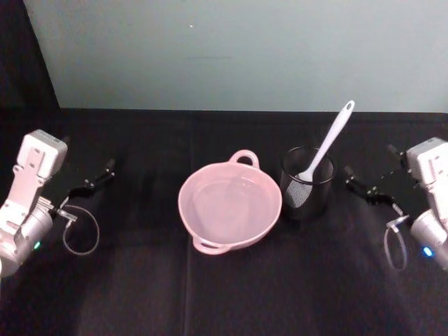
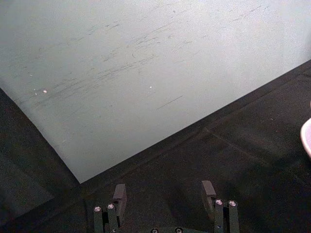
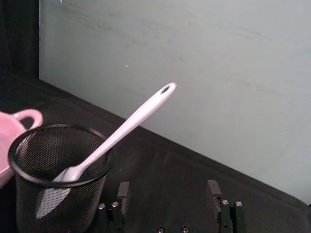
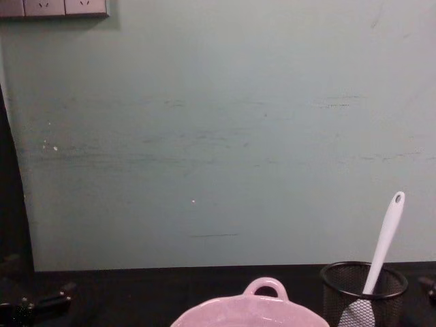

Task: Use the one hand to pick up the spoon and stir the clear water in the bowl.

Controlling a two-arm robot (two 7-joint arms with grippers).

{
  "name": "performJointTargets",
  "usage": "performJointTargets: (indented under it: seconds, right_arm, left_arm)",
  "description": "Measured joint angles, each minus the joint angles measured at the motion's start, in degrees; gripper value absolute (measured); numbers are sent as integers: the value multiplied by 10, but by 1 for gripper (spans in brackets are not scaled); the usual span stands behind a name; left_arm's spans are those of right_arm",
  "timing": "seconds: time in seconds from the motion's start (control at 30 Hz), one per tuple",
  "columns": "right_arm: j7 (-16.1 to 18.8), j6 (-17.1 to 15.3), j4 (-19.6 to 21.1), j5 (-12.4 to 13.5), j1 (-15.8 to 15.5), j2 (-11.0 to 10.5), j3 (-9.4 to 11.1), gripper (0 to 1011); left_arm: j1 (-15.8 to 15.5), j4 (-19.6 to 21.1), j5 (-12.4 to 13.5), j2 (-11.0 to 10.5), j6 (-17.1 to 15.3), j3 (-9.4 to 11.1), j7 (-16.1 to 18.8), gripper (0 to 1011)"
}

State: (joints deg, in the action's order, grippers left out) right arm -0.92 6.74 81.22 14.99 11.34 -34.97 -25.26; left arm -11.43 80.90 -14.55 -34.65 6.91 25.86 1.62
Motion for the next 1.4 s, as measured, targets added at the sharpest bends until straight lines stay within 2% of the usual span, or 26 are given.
performJointTargets:
  seconds: [0.17, 0.23, 0.27, 0.4, 0.43, 0.53, 0.57, 0.6, 0.63, 0.73, 0.8, 1.0, 1.07, 1.27, 1.4]
  right_arm:
    - [15, -13, 29, 21, -14, -15, 25, 1003]
    - [27, -24, 52, 50, -29, -25, 48, 1002]
    - [42, -32, 69, 86, -42, -30, 71, 1003]
    - [87, -61, 94, 178, -61, -32, 115, 1002]
    - [109, -85, 102, 224, -66, -30, 133, 1002]
    - [142, -126, 108, 287, -67, -23, 155, 1003]
    - [161, -156, 108, 323, -64, -18, 165, 1003]
    - [167, -169, 108, 339, -61, -16, 168, 1003]
    - [177, -196, 105, 370, -54, -12, 171, 1003]
    - [185, -225, 96, 403, -39, -6, 171, 1003]
    - [190, -259, 75, 436, -16, 5, 161, 1003]
    - [189, -286, 31, 460, 26, 27, 137, 1002]
    - [189, -286, 19, 460, 37, 33, 129, 1003]
    - [191, -263, -19, 438, 76, 46, 93, 1003]
    - [198, -241, -33, 424, 88, 50, 78, 1003]
  left_arm:
    - [0, 0, 0, 0, 0, 0, 0, 1011]
    - [0, 0, 0, 0, 0, 0, 0, 1011]
    - [0, 0, 0, 0, 0, 0, 0, 1011]
    - [0, 0, 0, 0, 0, 0, 0, 1011]
    - [0, 0, 0, 0, 0, 0, 0, 1011]
    - [0, 0, 0, 0, 0, 0, 0, 1011]
    - [0, 0, 0, 0, 0, 0, 0, 1011]
    - [0, 0, 0, 0, 0, 0, 0, 1011]
    - [0, 0, 0, 0, 0, 0, 0, 1011]
    - [0, 0, 0, 0, 0, 0, 0, 1011]
    - [0, 0, 0, 0, 0, 0, 0, 1011]
    - [0, 0, 0, 0, 0, 0, 0, 1011]
    - [0, 0, 0, 0, 0, 0, 0, 1011]
    - [0, 0, 0, 0, 0, 0, 0, 1011]
    - [0, 0, 0, 0, 0, 0, 0, 1011]
